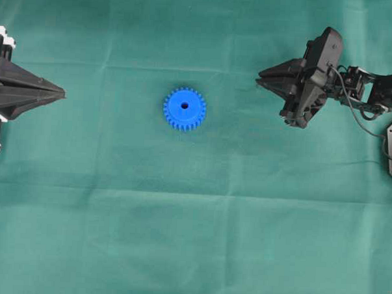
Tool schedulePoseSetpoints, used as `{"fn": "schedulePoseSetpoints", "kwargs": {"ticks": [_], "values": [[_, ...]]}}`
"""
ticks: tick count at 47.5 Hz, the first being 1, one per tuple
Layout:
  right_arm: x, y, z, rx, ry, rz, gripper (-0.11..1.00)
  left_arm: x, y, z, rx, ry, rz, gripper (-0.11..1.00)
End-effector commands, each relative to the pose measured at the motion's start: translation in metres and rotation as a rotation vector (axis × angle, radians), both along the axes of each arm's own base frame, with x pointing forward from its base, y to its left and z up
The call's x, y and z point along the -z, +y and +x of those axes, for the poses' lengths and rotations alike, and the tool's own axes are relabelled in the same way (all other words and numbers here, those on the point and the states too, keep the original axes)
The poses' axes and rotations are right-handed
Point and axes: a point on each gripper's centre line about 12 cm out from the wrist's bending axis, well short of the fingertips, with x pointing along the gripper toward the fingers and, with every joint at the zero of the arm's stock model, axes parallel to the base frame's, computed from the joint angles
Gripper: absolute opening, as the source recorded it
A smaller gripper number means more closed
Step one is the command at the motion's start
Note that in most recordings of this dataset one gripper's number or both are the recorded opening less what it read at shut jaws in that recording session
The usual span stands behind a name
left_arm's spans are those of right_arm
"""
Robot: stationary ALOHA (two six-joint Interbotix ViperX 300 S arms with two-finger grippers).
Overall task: Insert the shaft placed at a random location into the center hole of the medium gear at another random location.
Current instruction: 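Lower the right gripper and close it around the silver shaft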
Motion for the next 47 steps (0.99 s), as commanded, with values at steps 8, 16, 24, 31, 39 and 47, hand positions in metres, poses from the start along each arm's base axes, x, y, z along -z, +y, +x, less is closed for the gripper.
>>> {"fn": "schedulePoseSetpoints", "kwargs": {"ticks": [8,16,24,31,39,47], "values": [[-0.012,-0.003,0.005,0.012,-0.029,0.003,0.13,-0.008,0.0,0.002,-0.001,-0.018,0.003,0.0],[-0.031,-0.003,0.007,0.009,-0.039,0.004,0.13,-0.008,0.0,0.002,0.001,-0.02,0.003,0.0],[-0.056,-0.002,0.007,0.004,-0.048,0.007,0.13,-0.009,0.0,0.001,-0.001,-0.025,0.003,0.0],[-0.07,0.0,0.005,-0.001,-0.046,0.009,0.13,-0.008,0.0,0.001,0.001,-0.023,0.003,0.0],[-0.073,0.0,0.004,-0.002,-0.051,0.009,0.13,-0.008,0.0,0.001,-0.001,-0.02,0.003,0.0],[-0.073,0.001,0.008,-0.007,-0.053,0.011,0.13,-0.007,0.0,0.002,0.001,-0.017,0.002,0.0]]}}
